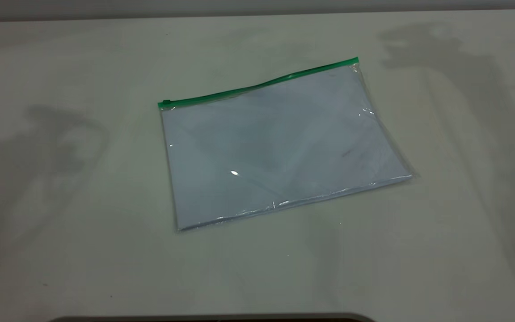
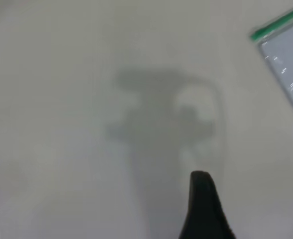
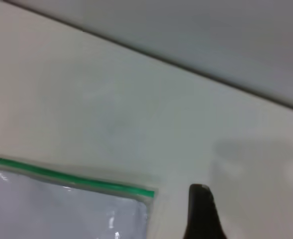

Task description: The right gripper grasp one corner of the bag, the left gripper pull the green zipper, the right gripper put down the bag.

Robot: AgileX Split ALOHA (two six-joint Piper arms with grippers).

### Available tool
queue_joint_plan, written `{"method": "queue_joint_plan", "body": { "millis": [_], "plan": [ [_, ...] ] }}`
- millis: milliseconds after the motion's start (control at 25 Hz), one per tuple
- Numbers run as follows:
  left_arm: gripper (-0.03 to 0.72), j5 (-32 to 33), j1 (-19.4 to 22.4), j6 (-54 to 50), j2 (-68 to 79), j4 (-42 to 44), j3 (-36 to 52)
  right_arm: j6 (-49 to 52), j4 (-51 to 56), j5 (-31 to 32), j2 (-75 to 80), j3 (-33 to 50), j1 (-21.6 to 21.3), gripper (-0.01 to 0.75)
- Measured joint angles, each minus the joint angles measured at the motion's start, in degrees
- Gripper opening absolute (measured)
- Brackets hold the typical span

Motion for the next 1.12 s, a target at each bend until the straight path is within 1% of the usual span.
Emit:
{"method": "queue_joint_plan", "body": {
  "millis": [160, 360, 520, 640, 840, 920, 1040, 1120],
  "plan": [
    [0.565, 6.76, 0.00, -4.25, -4.54, 4.08, 0.05, 0.06, -0.31, 0.00, -11.32, 5.74, 2.83, 0.546],
    [0.565, 6.82, 0.00, -5.55, -9.82, 5.51, 0.13, 0.67, -1.02, 0.00, -28.62, 14.41, 6.42, 0.545],
    [0.565, 6.82, 0.00, -6.74, -13.04, 5.08, 0.13, 2.75, -1.17, 0.00, -43.60, 25.20, 6.88, 0.545],
    [0.565, 6.82, 0.00, -7.27, -16.46, 2.72, 0.32, 4.17, -1.66, 0.00, -54.36, 35.02, 6.88, 0.545],
    [0.565, 6.82, 0.00, -7.46, -26.35, -2.11, 1.88, 4.50, -2.67, 0.00, -73.58, 54.42, 6.88, 0.545],
    [0.565, 6.82, 0.00, -7.46, -32.20, -2.98, 4.14, 4.50, -2.77, 0.00, -81.48, 62.74, 6.88, 0.545],
    [0.565, 6.82, 0.00, -7.09, -40.57, -3.21, 9.89, 4.50, -2.72, 0.00, -94.68, 73.79, 6.88, 0.545],
    [0.565, 6.82, 0.00, -6.08, -45.51, -3.68, 13.88, 4.54, -2.78, 0.00, -102.14, 79.45, 6.88, 0.545]
  ]
}}
